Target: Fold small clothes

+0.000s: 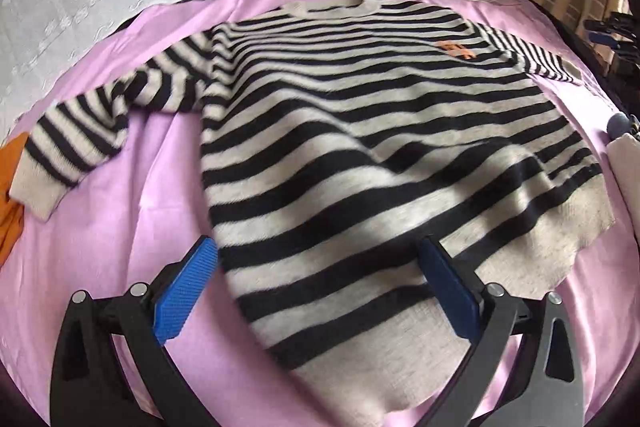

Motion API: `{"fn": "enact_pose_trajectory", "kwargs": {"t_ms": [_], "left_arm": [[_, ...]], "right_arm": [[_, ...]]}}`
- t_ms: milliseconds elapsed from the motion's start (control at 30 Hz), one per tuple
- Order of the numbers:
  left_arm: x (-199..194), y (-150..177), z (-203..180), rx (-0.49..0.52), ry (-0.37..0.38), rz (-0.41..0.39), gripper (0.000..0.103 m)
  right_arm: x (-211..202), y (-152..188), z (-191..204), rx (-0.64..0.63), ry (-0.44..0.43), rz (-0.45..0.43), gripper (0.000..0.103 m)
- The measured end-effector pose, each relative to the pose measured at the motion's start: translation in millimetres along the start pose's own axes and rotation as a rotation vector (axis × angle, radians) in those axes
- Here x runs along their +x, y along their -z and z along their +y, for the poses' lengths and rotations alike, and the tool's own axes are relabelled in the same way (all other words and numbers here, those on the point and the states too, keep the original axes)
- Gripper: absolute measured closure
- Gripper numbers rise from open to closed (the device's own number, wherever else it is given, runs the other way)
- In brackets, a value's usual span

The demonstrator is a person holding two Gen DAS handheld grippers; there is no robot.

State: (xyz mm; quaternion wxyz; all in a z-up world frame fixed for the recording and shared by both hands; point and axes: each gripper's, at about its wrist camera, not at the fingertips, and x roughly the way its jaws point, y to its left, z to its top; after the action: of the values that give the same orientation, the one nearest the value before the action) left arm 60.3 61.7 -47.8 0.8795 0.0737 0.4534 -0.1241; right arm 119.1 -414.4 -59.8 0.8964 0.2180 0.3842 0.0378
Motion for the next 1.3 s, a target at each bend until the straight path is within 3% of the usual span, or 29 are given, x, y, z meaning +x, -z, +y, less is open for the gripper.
{"fn": "enact_pose_trajectory", "kwargs": {"t_ms": [133,233,367,467,533,567,600,633,667,700,767,867,967,1033,1100,1200,1267,1300], "left_arm": [[4,22,20,-0.065,-0.022,0.047,0.005],[0,34,26,-0.122,0.072,0.048,0.005],[-4,37,7,-0.091,0.170,0.028,0.006],[3,39,-9,-0.040,0.135,0.023,0.022],[1,36,-8,-0.049,0.137,0.001,0.040],[-2,36,-5,-0.059,0.141,-0.005,0.060],[-3,34,-1,-0.074,0.139,-0.006,0.081],[-5,33,3,-0.089,0.144,-0.001,0.086],[-8,32,7,-0.107,0.161,-0.001,0.091],[-12,32,11,-0.122,0.167,-0.003,0.095],[-21,33,14,-0.125,0.166,-0.008,0.095],[-25,40,15,-0.105,0.161,0.014,0.095],[-12,51,16,-0.101,0.150,0.047,0.090],[-17,51,17,-0.091,0.137,0.028,0.084],[-25,50,24,-0.101,0.120,0.013,0.062],[-45,37,38,-0.079,0.022,-0.046,0.045],[-54,23,59,-0.105,-0.051,-0.073,0.026],[-56,16,74,-0.137,-0.071,-0.086,0.023]], "right_arm": [[4,69,71,-0.129,-0.085,0.110,0.054],[16,115,94,-0.154,-0.093,0.188,0.052],[26,154,90,-0.121,-0.060,0.246,0.044],[38,175,79,-0.035,-0.124,0.305,0.034],[46,177,76,-0.015,-0.133,0.299,0.031],[47,178,76,-0.009,-0.138,0.290,0.030],[43,179,77,-0.005,-0.148,0.268,0.043],[39,179,81,-0.014,-0.191,0.260,0.061],[35,179,88,-0.044,-0.222,0.264,0.089],[27,178,91,-0.065,-0.228,0.247,0.089],[10,177,101,-0.135,-0.214,0.207,0.089],[8,182,101,-0.181,-0.165,0.245,0.089],[32,201,89,-0.208,-0.097,0.334,0.079],[27,200,90,-0.235,-0.090,0.318,0.073],[19,196,93,-0.244,-0.083,0.317,0.049],[3,182,102,-0.311,-0.018,0.235,0.049],[-4,167,108,-0.311,-0.029,0.196,0.049],[-6,160,109,-0.299,-0.050,0.183,0.045]]}}
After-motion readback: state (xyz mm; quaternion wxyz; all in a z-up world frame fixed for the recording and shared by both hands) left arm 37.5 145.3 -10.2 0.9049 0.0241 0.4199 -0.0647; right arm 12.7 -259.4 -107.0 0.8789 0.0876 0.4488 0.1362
